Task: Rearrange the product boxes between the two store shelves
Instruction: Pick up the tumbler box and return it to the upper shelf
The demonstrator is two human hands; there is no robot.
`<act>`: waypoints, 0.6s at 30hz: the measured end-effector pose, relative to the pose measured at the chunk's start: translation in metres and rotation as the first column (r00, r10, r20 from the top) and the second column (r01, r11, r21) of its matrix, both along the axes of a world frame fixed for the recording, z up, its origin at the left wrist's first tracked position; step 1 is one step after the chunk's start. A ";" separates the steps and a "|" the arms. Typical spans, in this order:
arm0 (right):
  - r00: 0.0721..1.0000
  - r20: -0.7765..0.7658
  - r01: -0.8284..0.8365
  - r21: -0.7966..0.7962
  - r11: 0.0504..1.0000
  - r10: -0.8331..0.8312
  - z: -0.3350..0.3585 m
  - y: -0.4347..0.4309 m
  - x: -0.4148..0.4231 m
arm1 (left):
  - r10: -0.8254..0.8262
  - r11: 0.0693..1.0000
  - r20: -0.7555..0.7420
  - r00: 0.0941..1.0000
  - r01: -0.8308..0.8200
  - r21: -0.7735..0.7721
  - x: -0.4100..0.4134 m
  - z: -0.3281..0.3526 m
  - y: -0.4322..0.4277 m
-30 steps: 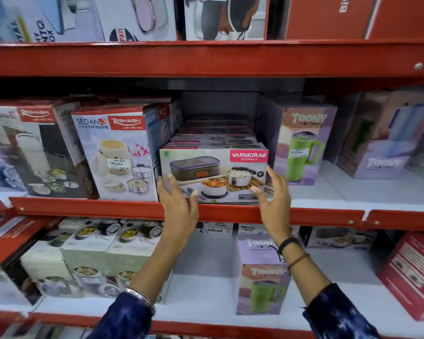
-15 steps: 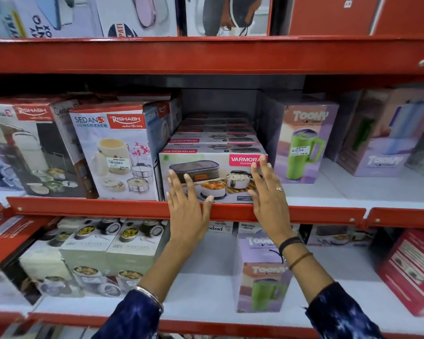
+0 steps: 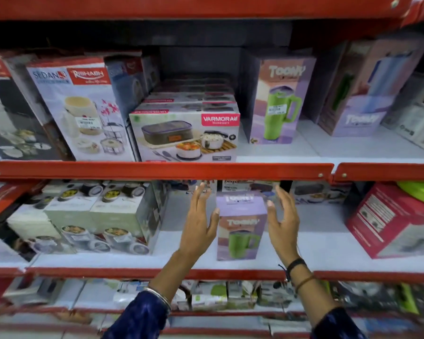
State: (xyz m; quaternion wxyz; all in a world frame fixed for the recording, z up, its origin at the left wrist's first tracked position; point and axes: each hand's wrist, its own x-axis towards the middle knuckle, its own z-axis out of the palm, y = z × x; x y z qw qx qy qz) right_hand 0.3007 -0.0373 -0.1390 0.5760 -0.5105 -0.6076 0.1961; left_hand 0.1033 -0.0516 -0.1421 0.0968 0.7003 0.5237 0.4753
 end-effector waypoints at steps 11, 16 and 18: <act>0.954 -0.126 -0.297 -0.525 0.798 0.273 -0.071 0.016 0.031 | 0.059 0.914 0.159 0.986 0.011 -0.406 0.038 -0.064 -0.009; 0.963 -0.142 -0.268 -0.509 0.818 0.227 -0.077 0.015 0.030 | 0.218 0.872 0.265 0.939 -0.065 -0.485 0.035 -0.070 -0.005; 0.968 -0.143 -0.249 -0.476 0.843 0.205 -0.075 0.010 0.031 | 0.245 0.877 0.278 0.929 -0.090 -0.472 0.035 -0.067 -0.009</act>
